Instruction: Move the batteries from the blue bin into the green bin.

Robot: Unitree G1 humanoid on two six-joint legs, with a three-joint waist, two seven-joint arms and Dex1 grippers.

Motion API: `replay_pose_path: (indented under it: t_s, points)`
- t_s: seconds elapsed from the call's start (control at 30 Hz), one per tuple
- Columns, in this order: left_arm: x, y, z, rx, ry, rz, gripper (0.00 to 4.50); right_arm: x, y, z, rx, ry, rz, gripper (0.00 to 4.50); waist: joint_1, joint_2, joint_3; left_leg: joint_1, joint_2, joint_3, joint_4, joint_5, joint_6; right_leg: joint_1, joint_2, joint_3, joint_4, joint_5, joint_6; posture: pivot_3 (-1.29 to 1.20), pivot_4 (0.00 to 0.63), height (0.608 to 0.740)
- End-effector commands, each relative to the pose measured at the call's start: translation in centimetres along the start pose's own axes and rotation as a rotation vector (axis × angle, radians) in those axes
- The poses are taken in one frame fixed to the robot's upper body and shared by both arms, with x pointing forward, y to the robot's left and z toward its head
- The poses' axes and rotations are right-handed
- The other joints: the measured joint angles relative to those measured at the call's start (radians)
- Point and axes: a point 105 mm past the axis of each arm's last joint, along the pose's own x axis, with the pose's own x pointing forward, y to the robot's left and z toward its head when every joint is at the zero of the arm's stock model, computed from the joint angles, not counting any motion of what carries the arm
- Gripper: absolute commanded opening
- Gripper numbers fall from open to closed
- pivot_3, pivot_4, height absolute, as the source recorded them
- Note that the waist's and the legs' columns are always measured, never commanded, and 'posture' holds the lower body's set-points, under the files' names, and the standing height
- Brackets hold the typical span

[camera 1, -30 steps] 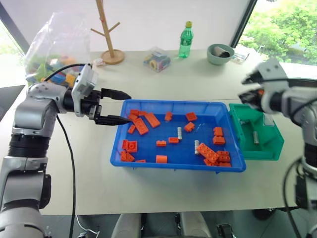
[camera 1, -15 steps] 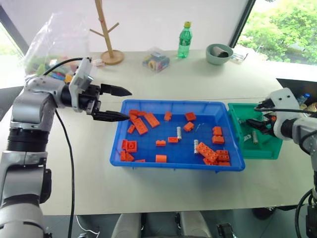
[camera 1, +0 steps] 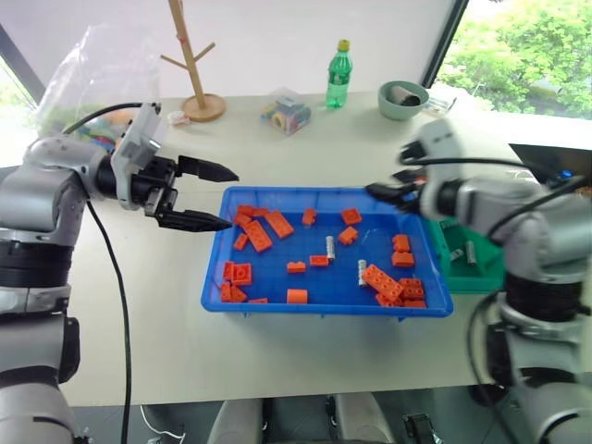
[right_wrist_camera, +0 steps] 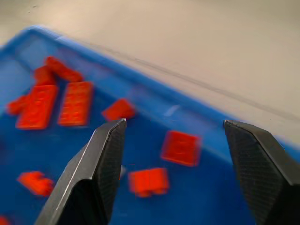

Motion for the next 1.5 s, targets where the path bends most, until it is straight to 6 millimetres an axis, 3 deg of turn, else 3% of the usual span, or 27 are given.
replay_pose_path:
  t_s: [0.03, 0.5, 0.83, 1.07, 1.5]
  points:
    - [-0.7, -0.1, 0.7, 0.037, 0.003, 0.028, 4.50, 0.2, 1.3, -0.8, 0.015, 0.016, 0.004, 3.37, 0.010, 0.000, 0.000, -0.001, 0.000, 0.000, 0.000, 0.000, 0.000, -0.001, 0.000, 0.000, 0.000, 0.000, 0.000, 0.00, 0.150, 0.727]
    - [-0.7, -0.6, 0.9, 0.033, 0.008, 0.034, 4.50, 2.4, 1.7, -6.5, 0.140, 0.153, -0.036, 3.37, 0.008, 0.000, 0.000, 0.000, -0.002, 0.000, 0.000, 0.000, 0.000, -0.001, 0.001, 0.000, 0.000, 0.000, 0.000, 0.00, 0.150, 0.727]
    - [-0.5, -0.3, 1.2, 0.042, -0.005, 0.034, 4.50, 2.9, 3.2, -7.6, 0.094, 0.194, 0.009, 3.37, 0.008, 0.000, 0.000, 0.001, -0.001, 0.000, 0.000, 0.000, 0.000, 0.000, 0.001, 0.000, 0.001, 0.000, 0.000, 0.00, 0.150, 0.727]
    - [-0.5, -0.3, 1.1, 0.041, -0.007, 0.035, 4.50, 1.8, 3.0, -8.8, 0.037, 0.221, -0.003, 3.37, 0.011, -0.001, 0.000, 0.001, -0.001, 0.000, 0.000, 0.000, 0.000, 0.001, 0.001, 0.000, 0.000, 0.000, 0.000, 0.00, 0.150, 0.727]
    - [-0.3, -0.1, 1.3, 0.053, -0.018, 0.039, 4.50, 3.3, 2.1, -9.0, 0.046, 0.208, -0.043, 3.37, 0.010, -0.001, -0.001, 0.002, -0.001, 0.000, 0.001, 0.000, 0.000, 0.001, 0.002, 0.000, 0.001, 0.000, 0.000, 0.00, 0.150, 0.727]
